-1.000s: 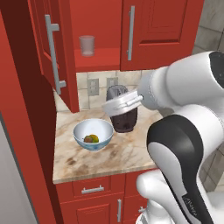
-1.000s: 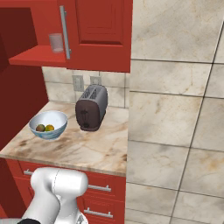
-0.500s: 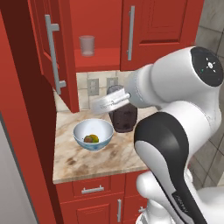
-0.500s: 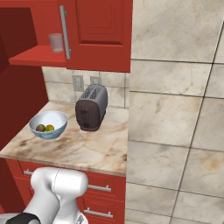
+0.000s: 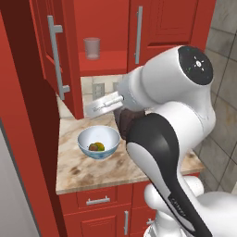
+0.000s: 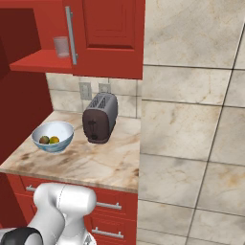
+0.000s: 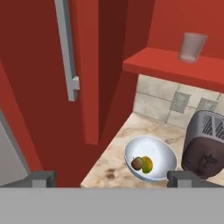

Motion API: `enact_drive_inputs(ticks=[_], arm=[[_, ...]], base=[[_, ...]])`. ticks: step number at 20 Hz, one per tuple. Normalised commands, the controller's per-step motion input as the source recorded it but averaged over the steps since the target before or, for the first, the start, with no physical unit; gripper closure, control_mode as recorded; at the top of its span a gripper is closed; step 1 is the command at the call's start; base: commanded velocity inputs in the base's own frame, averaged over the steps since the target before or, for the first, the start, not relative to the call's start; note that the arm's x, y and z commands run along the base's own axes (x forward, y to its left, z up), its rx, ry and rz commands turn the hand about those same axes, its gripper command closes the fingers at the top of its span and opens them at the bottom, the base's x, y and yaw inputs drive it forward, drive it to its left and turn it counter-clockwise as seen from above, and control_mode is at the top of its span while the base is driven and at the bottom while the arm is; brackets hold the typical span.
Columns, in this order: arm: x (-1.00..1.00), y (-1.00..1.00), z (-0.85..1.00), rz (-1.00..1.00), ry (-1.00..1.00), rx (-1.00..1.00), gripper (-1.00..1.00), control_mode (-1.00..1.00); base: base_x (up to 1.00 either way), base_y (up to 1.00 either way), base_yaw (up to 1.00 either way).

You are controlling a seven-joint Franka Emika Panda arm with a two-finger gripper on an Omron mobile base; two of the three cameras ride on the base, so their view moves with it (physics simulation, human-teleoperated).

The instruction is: Open the cabinet. Pick the mango and apple from the cabinet and place them into the bowl. Then close the cabinet.

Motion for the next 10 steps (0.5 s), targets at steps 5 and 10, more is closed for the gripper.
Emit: enact_drive_inputs(ticks=[5,10], arm=[[0.19,0.15,-0.31,0.0,0.04,0.0,-1.0,-1.0],[0.17,0.14,-0.15,0.0,0.0,0.0,-1.0,-1.0]], base=[[0.0,0.0,0.0],[0.0,0.0,0.0]])
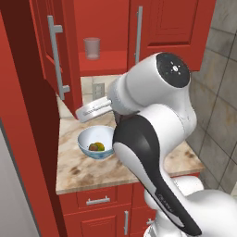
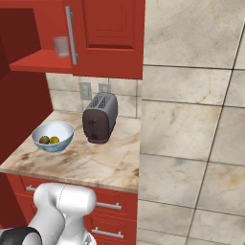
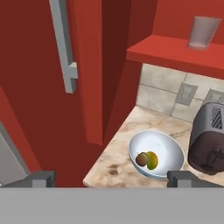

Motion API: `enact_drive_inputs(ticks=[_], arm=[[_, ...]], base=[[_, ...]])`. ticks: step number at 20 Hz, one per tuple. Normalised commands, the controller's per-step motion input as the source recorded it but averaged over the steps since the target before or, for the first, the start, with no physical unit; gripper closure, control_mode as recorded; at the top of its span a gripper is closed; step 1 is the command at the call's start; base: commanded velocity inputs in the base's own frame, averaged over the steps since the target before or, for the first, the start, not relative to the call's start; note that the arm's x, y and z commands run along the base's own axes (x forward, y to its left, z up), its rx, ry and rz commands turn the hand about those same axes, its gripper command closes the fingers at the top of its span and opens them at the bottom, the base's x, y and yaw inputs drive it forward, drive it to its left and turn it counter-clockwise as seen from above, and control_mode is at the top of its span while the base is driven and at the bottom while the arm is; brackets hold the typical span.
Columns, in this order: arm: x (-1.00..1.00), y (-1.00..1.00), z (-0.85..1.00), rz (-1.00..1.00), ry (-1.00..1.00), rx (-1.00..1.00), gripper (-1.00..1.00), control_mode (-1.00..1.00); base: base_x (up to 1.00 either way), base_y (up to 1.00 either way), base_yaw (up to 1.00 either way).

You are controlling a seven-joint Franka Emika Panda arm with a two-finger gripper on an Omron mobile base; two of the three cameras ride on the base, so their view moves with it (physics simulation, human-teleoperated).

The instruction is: Open the cabinet. Pick the mango and apple from the cabinet and place them into the bowl. Then close the cabinet.

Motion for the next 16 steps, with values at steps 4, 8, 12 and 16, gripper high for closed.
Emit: enact_drive_inputs(ticks=[4,8,12,16], arm=[[0.21,0.13,-0.05,0.0,0.0,0.0,-1.0,-1.0],[0.25,0.18,-0.1,0.0,0.0,0.0,-1.0,-1.0],[0.13,0.23,-0.07,0.0,0.0,0.0,-1.0,-1.0],[0.11,0.28,-0.03,0.0,0.0,0.0,-1.0,-1.0]], base=[[0.0,0.0,0.0],[0.0,0.0,0.0],[0.0,0.0,0.0],[0.0,0.0,0.0]])
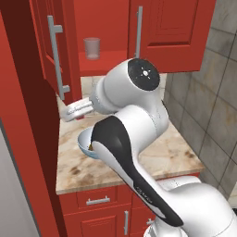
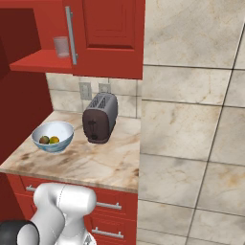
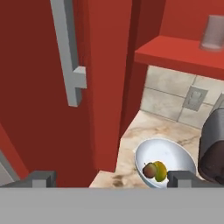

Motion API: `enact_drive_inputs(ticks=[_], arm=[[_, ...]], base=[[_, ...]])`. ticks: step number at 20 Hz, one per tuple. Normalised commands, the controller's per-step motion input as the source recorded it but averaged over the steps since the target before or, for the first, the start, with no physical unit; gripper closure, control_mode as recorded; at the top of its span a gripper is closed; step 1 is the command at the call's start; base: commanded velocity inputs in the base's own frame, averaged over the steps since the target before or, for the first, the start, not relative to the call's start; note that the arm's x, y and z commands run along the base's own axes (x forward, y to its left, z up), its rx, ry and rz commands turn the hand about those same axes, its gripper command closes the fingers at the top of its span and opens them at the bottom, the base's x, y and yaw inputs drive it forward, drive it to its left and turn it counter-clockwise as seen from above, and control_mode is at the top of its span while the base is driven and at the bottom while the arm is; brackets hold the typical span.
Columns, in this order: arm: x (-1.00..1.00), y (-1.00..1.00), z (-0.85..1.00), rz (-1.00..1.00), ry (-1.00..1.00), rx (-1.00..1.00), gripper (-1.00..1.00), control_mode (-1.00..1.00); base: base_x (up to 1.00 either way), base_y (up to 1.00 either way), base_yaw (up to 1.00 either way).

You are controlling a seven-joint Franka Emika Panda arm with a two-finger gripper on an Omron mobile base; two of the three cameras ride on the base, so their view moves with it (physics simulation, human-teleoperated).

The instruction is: Open the cabinet. Pick the mango and apple from the cabinet and place them into the bowl. Then close the cabinet.

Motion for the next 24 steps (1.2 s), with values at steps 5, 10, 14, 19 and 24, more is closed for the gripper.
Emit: enact_drive_inputs(ticks=[5,10,14,19,24], arm=[[0.21,0.21,-0.03,0.0,0.0,0.0,-1.0,-1.0],[0.29,0.11,-0.04,0.0,0.0,0.0,-1.0,-1.0],[0.23,0.08,-0.09,0.0,-0.02,0.0,-1.0,-1.0],[0.19,0.11,-0.17,0.0,-0.04,0.0,-1.0,-1.0],[0.12,0.05,-0.1,0.0,-0.05,0.0,-1.0,-1.0]], base=[[0.0,0.0,0.0],[0.0,0.0,0.0],[0.0,0.0,0.0],[0.0,0.0,0.0],[0.0,0.0,0.0]])
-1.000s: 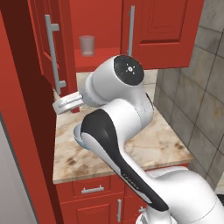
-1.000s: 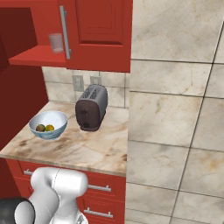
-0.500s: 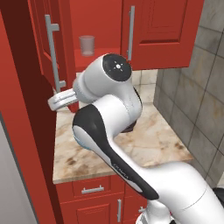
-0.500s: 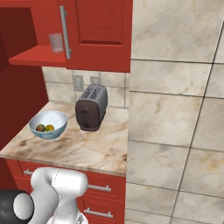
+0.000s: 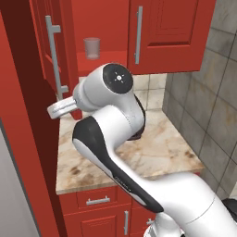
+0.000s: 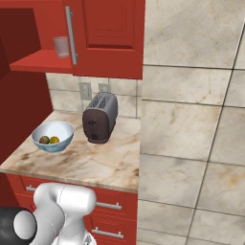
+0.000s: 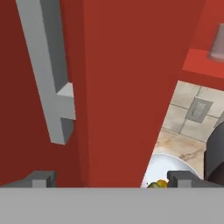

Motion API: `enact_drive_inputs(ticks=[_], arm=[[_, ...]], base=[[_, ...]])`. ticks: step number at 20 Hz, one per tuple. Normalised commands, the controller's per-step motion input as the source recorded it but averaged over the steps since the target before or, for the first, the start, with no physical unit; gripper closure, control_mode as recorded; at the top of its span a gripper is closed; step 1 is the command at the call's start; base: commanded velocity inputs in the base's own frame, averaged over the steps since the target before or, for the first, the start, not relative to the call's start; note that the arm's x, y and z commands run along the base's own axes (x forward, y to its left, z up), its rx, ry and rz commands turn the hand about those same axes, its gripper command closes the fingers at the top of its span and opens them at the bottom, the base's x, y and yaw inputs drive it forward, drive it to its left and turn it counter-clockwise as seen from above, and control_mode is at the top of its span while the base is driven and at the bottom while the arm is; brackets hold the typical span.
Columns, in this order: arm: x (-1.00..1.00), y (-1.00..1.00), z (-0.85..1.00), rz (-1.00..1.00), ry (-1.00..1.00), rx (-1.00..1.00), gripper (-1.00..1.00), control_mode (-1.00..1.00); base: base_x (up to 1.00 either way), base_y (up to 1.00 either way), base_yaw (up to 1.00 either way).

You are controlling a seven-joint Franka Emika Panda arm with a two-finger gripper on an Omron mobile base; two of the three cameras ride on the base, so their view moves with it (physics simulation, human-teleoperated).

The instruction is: Open the cabinet. Pick the mango and apple from the cabinet and place them into the bowl. Then close the cabinet.

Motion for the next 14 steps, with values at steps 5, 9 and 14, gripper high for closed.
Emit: enact_drive_inputs(ticks=[5,9,14], arm=[[0.01,0.0,0.0,0.0,-0.06,0.0,-1.0,-1.0],[0.0,-0.16,0.0,-0.01,0.0,0.0,-1.0,-1.0],[0.0,-0.36,0.0,-0.04,0.02,0.0,-1.0,-1.0]], base=[[0.0,0.0,0.0],[0.0,0.0,0.0],[0.0,0.0,0.0]])
